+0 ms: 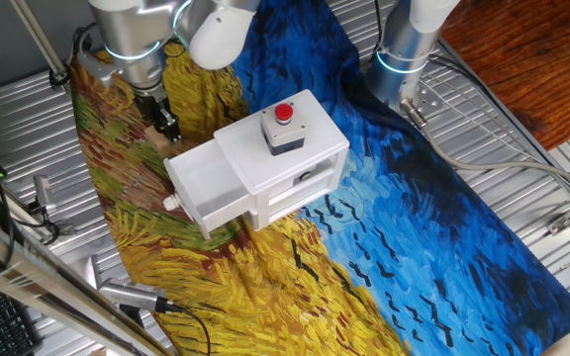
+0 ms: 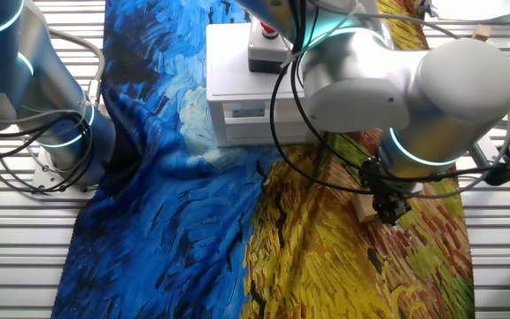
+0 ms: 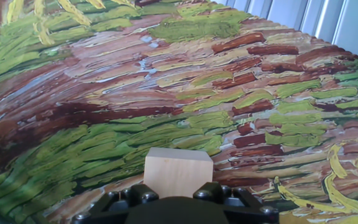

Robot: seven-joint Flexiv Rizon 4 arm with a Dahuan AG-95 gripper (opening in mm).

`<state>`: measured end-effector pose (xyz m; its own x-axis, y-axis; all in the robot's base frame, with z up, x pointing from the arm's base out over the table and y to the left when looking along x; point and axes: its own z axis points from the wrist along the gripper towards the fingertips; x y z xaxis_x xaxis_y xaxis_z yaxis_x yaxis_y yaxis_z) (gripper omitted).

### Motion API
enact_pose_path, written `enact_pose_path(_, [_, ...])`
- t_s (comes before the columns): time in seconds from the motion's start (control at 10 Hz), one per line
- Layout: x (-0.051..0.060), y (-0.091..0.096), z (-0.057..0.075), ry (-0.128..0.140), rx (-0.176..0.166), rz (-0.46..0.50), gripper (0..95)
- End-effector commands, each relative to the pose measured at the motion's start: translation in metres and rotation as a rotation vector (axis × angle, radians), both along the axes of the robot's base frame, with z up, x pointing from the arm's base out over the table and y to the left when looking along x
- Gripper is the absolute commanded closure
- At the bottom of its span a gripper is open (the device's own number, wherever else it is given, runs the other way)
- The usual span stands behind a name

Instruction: Take something out of a drawer

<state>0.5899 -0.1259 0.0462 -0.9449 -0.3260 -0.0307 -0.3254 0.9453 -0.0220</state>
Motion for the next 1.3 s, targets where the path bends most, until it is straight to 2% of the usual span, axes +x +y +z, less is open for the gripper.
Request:
enact_pose_path(0.1, [0.000,0.000,0.000,-0.001,-0.001,0.001,57.0])
enact_pose_path(0.3, [0.000,0.000,0.000,-0.001,0.000,0.005,57.0])
enact_pose_path(0.4, [0.000,0.000,0.000,-0.002,0.000,0.009,38.0])
enact_pose_path(0.8, [0.000,0.000,0.002,-0.004,0.007,0.022,38.0])
enact_pose_path(0.9, [0.000,0.000,0.008,-0.003,0.010,0.027,19.0])
enact_pose_path(1.0, [0.000,0.000,0.011,-0.002,0.010,0.032,19.0])
enact_pose_path(1.2, [0.000,0.001,0.032,0.002,0.011,0.042,19.0])
enact_pose_path(1.3, [-0.002,0.002,0.046,0.005,0.010,0.049,19.0])
